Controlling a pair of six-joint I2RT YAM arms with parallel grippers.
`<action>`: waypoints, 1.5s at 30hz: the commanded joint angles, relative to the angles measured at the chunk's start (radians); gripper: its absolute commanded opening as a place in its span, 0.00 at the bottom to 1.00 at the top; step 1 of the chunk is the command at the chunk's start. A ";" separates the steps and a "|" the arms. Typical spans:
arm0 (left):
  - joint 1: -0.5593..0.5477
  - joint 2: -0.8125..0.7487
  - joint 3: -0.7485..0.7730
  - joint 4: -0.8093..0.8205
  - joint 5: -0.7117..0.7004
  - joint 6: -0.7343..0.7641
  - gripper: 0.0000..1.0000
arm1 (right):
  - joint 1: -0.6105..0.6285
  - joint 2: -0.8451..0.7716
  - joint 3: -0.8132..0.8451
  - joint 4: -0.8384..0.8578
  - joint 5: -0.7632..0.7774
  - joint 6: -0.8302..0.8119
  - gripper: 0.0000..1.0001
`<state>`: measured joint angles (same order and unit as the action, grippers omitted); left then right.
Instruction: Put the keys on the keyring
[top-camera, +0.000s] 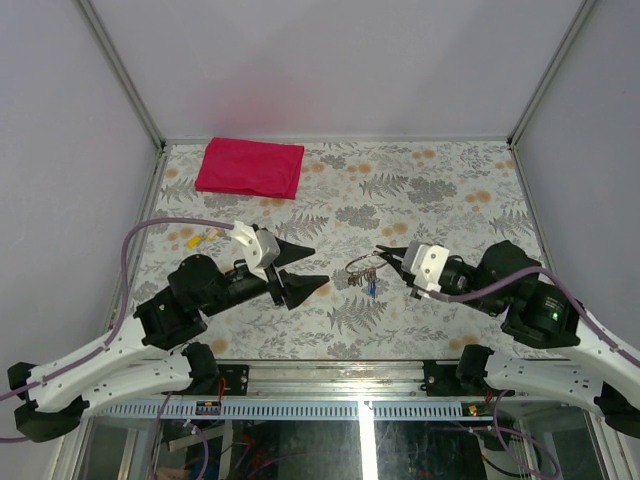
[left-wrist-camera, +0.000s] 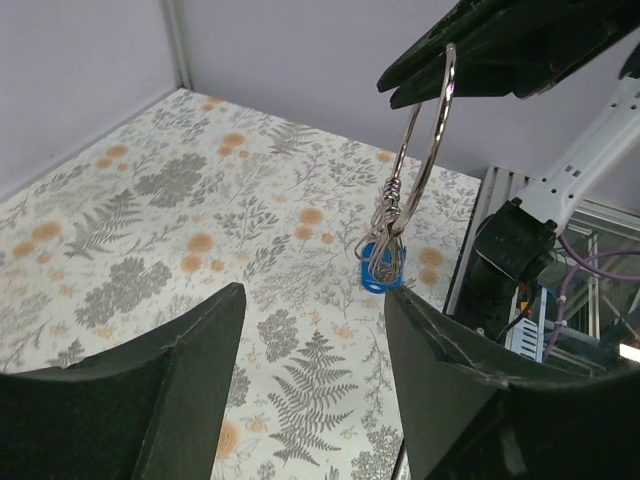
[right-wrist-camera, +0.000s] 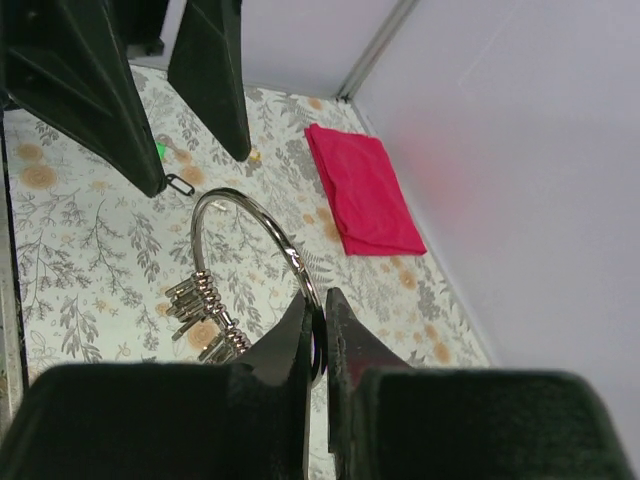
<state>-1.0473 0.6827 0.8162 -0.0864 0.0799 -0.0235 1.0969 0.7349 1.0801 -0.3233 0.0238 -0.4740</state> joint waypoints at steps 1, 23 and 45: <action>-0.004 0.013 -0.036 0.195 0.106 0.059 0.58 | 0.001 -0.022 0.053 0.032 -0.105 -0.110 0.02; -0.005 0.045 -0.126 0.331 0.202 0.058 0.50 | 0.002 0.088 0.147 0.075 -0.137 -0.081 0.02; -0.004 0.063 -0.087 0.251 0.225 0.057 0.16 | 0.003 0.074 0.130 0.075 -0.106 -0.077 0.02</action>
<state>-1.0473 0.7578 0.6914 0.1669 0.2993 0.0273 1.0969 0.8291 1.1790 -0.3237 -0.1146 -0.5526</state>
